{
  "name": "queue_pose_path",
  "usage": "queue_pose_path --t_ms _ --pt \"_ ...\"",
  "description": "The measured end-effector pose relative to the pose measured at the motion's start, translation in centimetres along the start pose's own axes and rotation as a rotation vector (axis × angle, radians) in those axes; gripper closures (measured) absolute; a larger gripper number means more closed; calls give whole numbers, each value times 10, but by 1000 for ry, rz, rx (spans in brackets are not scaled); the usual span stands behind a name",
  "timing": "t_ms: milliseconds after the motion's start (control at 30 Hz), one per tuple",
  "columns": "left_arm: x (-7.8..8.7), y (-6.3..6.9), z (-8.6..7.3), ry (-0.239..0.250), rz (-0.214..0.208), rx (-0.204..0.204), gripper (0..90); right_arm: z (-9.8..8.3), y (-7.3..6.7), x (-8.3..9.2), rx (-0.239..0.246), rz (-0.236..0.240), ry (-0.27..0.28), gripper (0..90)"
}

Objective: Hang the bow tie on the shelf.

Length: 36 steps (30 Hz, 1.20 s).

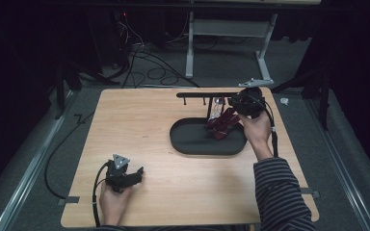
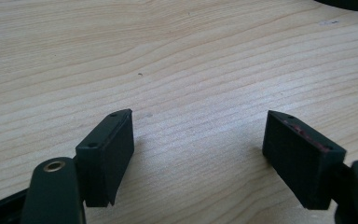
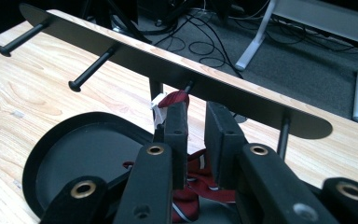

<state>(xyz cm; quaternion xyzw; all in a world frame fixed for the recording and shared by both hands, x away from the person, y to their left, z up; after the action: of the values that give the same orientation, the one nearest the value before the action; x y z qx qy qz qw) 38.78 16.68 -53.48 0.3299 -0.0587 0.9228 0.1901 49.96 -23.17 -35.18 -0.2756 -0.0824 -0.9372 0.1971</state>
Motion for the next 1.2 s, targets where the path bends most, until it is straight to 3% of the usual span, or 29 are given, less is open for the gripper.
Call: queue_pose_path --t_ms 700,1200 --pt "0 0 0 1 0 0 251 -15 12 25 -55 36 50 687" --pt "0 0 0 1 -1 -1 251 -30 19 40 -84 41 64 663"
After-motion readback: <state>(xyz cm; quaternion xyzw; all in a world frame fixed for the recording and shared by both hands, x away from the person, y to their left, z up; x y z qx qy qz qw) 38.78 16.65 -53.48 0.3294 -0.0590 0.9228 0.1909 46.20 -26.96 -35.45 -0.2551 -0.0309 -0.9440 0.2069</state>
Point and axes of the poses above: each handheld gripper's, and its own axes: x roughly backward along the jaws, z roughly out of its top, y roughly to its right, the point moved 4 cm from there along -x, roughly forward along the jaws, and after that the axes turned 3 degrees about y, right-handed, at the moved point
